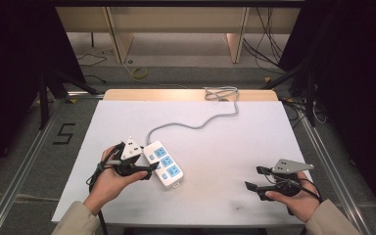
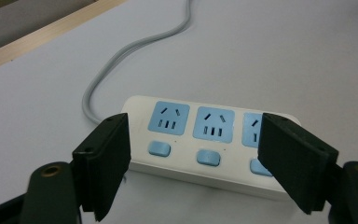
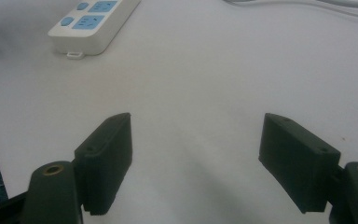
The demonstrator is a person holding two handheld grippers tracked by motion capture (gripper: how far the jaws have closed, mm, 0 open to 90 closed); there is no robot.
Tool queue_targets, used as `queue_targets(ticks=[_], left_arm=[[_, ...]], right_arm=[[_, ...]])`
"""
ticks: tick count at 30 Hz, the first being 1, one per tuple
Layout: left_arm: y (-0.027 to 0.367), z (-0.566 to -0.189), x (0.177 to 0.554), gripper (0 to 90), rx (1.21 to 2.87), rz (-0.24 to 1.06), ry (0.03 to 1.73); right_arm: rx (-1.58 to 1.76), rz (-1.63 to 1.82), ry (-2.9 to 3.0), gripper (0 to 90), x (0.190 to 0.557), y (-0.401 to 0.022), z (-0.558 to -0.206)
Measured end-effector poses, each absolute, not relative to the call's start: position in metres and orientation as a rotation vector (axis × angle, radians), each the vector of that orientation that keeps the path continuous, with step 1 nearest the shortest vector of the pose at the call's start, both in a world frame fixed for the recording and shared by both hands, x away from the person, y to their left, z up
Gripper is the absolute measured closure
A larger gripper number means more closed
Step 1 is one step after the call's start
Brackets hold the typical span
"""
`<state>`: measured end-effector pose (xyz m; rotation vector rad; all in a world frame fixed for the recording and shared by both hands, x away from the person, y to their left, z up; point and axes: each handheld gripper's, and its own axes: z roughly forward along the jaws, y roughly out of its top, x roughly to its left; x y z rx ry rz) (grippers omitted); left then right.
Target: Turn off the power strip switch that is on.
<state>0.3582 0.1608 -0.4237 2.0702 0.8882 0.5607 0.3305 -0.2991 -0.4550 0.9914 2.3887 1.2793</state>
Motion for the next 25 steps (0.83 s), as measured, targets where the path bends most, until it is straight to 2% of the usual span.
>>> queue_targets(ticks=[11,25], left_arm=[[0.182,-0.435,0.339,25.8,2.069,0.599,0.933],[0.181,-0.444,0.337,25.5,2.071,0.623,0.928]], right_arm=[[0.989,1.272,2.394,26.2,0.330,-0.299,-0.455],[0.985,1.272,2.395,26.1,0.330,-0.298,-0.455]])
